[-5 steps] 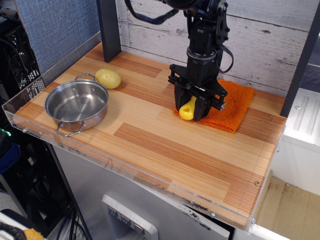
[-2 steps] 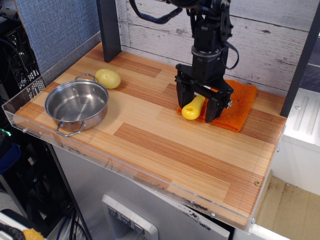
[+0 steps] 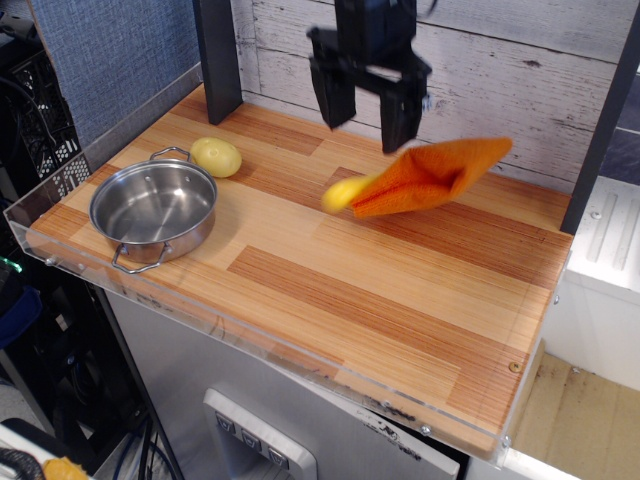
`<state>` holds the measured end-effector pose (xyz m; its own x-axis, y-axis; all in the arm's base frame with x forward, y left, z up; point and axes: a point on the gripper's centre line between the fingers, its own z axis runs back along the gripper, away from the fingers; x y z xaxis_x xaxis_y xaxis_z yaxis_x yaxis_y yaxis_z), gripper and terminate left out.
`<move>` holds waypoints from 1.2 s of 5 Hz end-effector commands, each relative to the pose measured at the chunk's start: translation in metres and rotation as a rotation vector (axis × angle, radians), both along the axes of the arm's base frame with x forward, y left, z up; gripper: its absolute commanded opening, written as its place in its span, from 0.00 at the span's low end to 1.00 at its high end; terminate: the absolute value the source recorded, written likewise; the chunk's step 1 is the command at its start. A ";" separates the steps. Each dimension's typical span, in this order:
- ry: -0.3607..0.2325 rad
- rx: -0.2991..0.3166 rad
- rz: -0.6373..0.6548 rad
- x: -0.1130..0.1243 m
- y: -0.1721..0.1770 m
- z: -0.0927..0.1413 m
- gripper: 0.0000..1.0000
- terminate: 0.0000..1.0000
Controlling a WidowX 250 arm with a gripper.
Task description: Put the knife on the back left towel edge
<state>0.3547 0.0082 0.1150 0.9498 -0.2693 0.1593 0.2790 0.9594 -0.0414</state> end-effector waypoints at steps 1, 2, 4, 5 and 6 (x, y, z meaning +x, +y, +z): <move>-0.057 -0.008 0.022 -0.018 0.036 0.063 1.00 0.00; -0.012 0.010 0.008 -0.026 0.034 0.061 1.00 0.00; -0.028 0.013 0.038 -0.033 0.042 0.068 1.00 0.00; 0.027 0.042 -0.003 -0.030 0.047 0.070 1.00 0.00; 0.027 0.042 -0.003 -0.030 0.047 0.070 1.00 0.00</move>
<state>0.3257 0.0476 0.1731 0.9551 -0.2825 0.0896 0.2859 0.9579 -0.0277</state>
